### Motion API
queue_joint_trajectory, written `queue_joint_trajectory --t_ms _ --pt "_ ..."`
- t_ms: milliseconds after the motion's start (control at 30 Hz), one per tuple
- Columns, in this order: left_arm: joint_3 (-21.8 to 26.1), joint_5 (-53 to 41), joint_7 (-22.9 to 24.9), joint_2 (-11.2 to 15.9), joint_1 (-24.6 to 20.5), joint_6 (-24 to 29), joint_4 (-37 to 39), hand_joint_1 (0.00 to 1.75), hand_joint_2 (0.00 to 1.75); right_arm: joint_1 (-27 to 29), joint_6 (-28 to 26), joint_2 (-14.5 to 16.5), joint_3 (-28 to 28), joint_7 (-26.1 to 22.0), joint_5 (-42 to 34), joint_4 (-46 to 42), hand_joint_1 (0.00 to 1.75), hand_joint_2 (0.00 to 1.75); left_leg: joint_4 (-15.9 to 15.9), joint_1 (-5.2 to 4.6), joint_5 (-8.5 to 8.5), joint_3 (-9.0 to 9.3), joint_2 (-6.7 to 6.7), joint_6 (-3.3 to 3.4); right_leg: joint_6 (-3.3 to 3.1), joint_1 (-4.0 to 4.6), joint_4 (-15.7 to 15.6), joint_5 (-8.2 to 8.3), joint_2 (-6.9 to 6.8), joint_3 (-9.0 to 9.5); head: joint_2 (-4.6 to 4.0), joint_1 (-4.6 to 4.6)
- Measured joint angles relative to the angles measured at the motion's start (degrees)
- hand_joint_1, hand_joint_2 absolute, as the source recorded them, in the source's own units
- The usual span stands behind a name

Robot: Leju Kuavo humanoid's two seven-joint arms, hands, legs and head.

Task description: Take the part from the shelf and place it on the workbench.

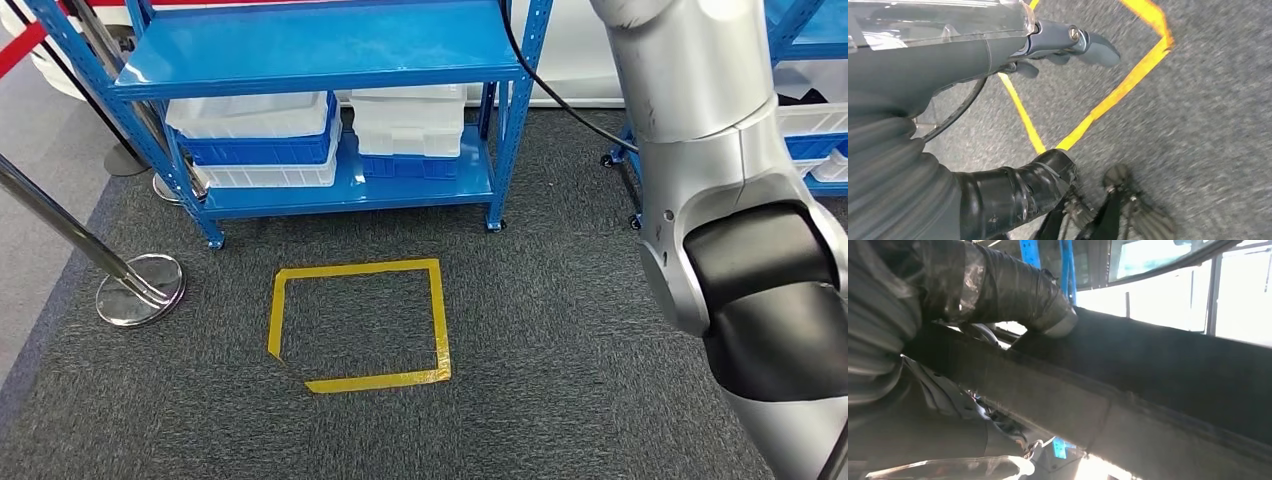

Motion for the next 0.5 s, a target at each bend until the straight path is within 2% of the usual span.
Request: queue_joint_trajectory --t_ms 33,67,133,167,200,233,267,300,367,400,433,500 --pt "0.0 0.0 0.0 0.0 0.0 0.0 0.0 0.0 1.75 0.0 0.0 0.0 0.0 0.0 0.0 0.0 1.75 1.75 0.8 0.06 -1.18 -0.5 -0.07 -0.36 -0.41 -0.18 -0.2 0.62 -0.12 -0.45 0.0 -0.02" --pt "0.0 0.0 0.0 0.0 0.0 0.0 0.0 0.0 1.75 0.0 0.0 0.0 0.0 0.0 0.0 0.1 1.75 1.75 2.8 0.16 -3.39 -1.24 -0.12 -0.74 -0.77 -0.39 -0.4 1.26 -0.24 -0.97 0.0 -0.02" --pt "0.0 0.0 0.0 0.0 0.0 0.0 0.0 0.0 1.75 0.0 0.0 0.1 0.0 0.0 0.0 0.1 1.75 1.75 10.1 0.55 -9.0 -3.1 -0.13 -1.44 -1.08 -0.45 -0.3 2.35 -0.29 -2.27 0.0 -0.03" --pt "0.0 0.0 0.0 0.0 0.0 0.0 0.0 0.0 1.75 0.0 0.0 0.1 0.0 0.0 0.0 0.1 1.75 1.75 13.9 0.71 -10.67 -3.79 -0.12 -1.71 -1.05 -0.46 -0.1 2.84 -0.28 -2.98 0.0 -0.03" --pt "0.0 0.0 0.0 0.0 0.0 0.0 0.0 0.0 1.75 0.1 0.0 0.1 0.0 0.0 0.0 0.1 1.75 1.75 16.4 0.83 -11.08 -3.86 -0.12 -1.89 -1.0 -0.5 0.0 3.3 -0.29 -3.72 0.0 -0.03" --pt "0.0 0.0 0.0 0.0 0.0 0.0 0.0 0.0 1.75 0.1 0.0 0.1 0.0 0.0 0.0 0.1 1.75 1.75 16.8 0.93 -10.28 -2.99 -0.12 -1.99 -0.91 -0.55 0.3 3.69 -0.29 -4.42 0.0 -0.03" --pt "0.0 0.1 0.0 0.0 0.0 0.0 0.0 0.0 1.75 0.1 0.0 0.1 0.0 0.0 0.0 0.1 1.75 1.75 15.1 1.03 -8.85 -1.1 -0.13 -2.02 -0.77 -0.62 0.5 4.04 -0.28 -5.06 0.0 -0.03" --pt "0.0 0.1 0.0 0.1 0.0 0.0 0.0 0.0 1.75 0.1 0.0 0.1 0.0 0.0 0.0 0.1 1.75 1.75 11.6 1.11 -7.69 1.61 -0.16 -1.99 -0.57 -0.69 0.7 4.35 -0.27 -5.57 0.0 -0.03" --pt "0.0 0.1 -0.1 0.1 -0.1 0.0 0.0 0.0 1.75 0.1 0.0 0.2 0.0 0.0 0.0 0.1 1.75 1.75 3.9 0.88 -7.45 6.9 -0.5 -1.79 0.07 -0.73 0.8 5.04 -0.3 -6.27 0.0 -0.03" --pt "0.0 0.1 -0.1 0.1 -0.1 0.0 0.0 0.0 1.75 0.0 0.0 0.2 0.0 0.0 0.0 0.1 1.75 1.75 1.4 0.68 -7.87 8.28 -0.7 -1.65 0.41 -0.75 0.7 5.51 -0.36 -6.48 0.0 -0.03" --pt "0.0 0.2 -0.1 0.1 -0.1 0.0 0.0 0.0 1.75 0.0 0.0 0.2 0.0 0.0 0.0 0.2 1.75 1.75 0.4 0.45 -8.07 8.72 -0.86 -1.44 0.76 -0.79 0.4 6.04 -0.42 -6.66 0.0 -0.03" --pt "0.0 0.2 -0.1 0.1 -0.1 0.0 0.0 0.0 1.75 0.1 0.0 0.2 0.0 0.0 -0.1 0.2 1.75 1.75 -0.5 0.46 -7.16 8.28 -0.76 -0.69 1.41 -0.83 0.0 6.69 -0.41 -7.01 0.0 -0.02"
